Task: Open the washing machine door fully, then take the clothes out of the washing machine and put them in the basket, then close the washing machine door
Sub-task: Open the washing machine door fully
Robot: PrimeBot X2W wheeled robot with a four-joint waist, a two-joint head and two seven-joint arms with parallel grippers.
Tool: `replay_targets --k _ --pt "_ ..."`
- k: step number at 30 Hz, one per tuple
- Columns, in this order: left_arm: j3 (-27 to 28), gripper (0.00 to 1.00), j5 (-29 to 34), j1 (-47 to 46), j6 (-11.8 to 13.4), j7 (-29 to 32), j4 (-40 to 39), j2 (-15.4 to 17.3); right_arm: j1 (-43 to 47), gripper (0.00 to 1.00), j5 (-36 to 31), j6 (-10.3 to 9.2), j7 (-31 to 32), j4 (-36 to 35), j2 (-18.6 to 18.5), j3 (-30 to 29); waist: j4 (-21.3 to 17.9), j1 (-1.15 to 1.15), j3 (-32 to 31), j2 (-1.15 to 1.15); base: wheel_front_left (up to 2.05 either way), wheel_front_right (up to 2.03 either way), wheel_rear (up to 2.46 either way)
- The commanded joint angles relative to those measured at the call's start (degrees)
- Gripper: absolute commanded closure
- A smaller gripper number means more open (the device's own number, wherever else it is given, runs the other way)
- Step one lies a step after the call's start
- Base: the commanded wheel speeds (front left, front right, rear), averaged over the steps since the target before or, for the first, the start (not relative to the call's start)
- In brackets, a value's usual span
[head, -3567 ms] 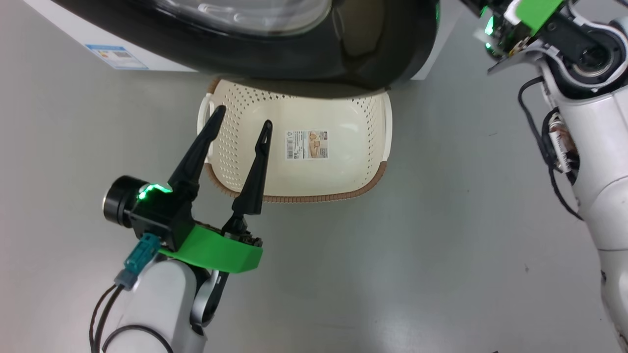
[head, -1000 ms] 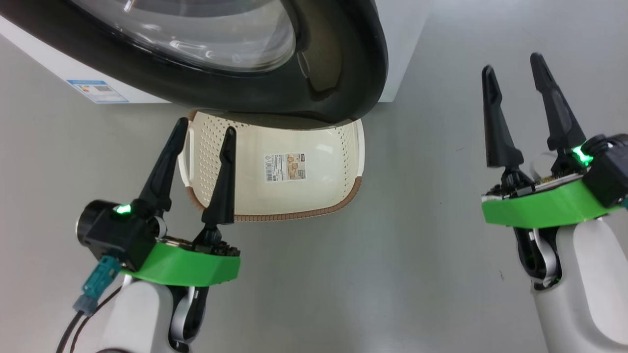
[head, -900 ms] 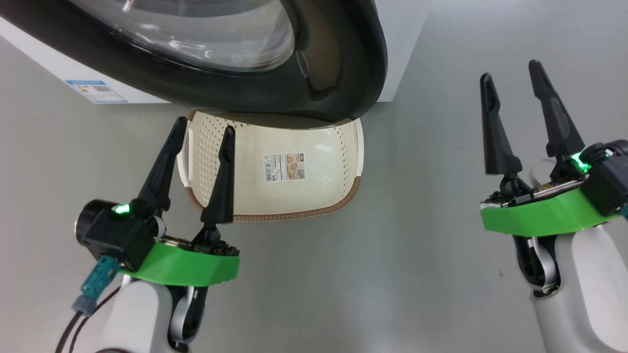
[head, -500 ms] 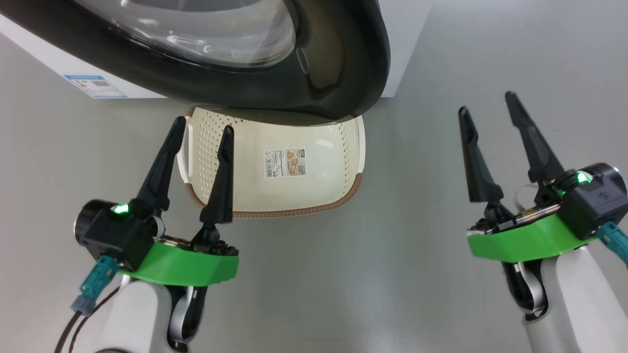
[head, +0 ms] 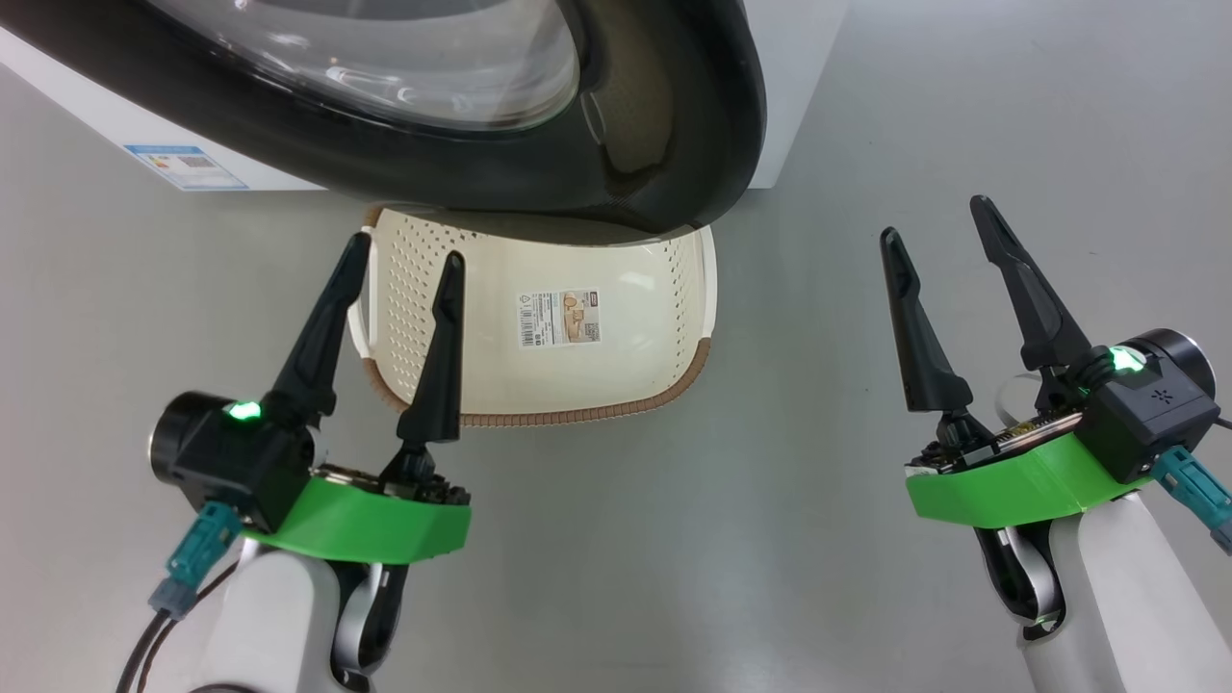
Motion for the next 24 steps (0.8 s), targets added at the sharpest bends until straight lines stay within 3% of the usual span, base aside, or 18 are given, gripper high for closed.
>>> replay_targets --k 1,7,8,9,11,12,19,21,24 --pt "1.74 0.0 0.59 0.49 -0.54 -0.45 -1.19 1.06 1.11 0.0 0.26 0.36 -0.36 -1.67 0.4 1.25 -0.02 0.0 0.0 0.0 0.0 0.0 0.0" --pt "1.63 0.0 0.71 0.47 -0.61 -0.45 -1.09 1.06 1.14 0.0 0.47 0.36 -0.36 -2.13 0.4 1.03 0.05 0.0 -0.01 0.0 0.0 0.0 0.0" --pt "1.6 0.0 0.7 0.46 -0.61 -0.45 -1.06 1.06 1.15 0.2 0.63 0.36 -0.36 -2.18 0.4 0.98 0.1 0.0 0.0 0.0 0.0 0.0 0.0" --pt "1.57 0.0 0.7 0.45 -0.61 -0.45 -1.04 1.06 1.11 0.52 0.77 0.36 -0.36 -2.18 0.4 0.93 0.15 0.0 0.03 0.0 0.0 0.0 0.0" --pt "1.56 0.0 0.69 0.38 -0.58 -0.45 -1.06 1.06 0.83 0.74 1.43 0.36 -0.36 -2.12 0.4 1.32 0.22 0.0 0.21 0.0 0.0 0.0 0.0" --pt "1.62 0.0 0.66 0.33 -0.54 -0.45 -1.05 1.06 0.68 0.99 1.48 0.36 -0.36 -1.93 0.4 1.49 0.28 0.0 0.27 0.0 0.0 0.0 0.0" --pt "2.08 0.0 0.54 0.08 -0.4 -0.45 -1.07 1.06 -1.73 1.0 3.57 0.36 -0.36 -1.07 0.4 2.58 0.82 0.0 0.63 0.0 0.0 0.0 0.0" --pt "2.07 0.0 0.52 0.04 -0.42 -0.45 -1.1 1.06 -2.74 1.0 8.19 0.36 -0.36 -0.52 0.4 2.84 1.04 0.0 0.66 0.0 0.0 0.0 0.0" --pt "1.83 0.0 0.41 0.05 -0.38 -0.45 -1.09 1.06 -5.52 1.0 21.06 0.36 -0.36 1.22 0.4 4.48 1.45 0.0 0.7 0.0 0.0 0.0 0.0"
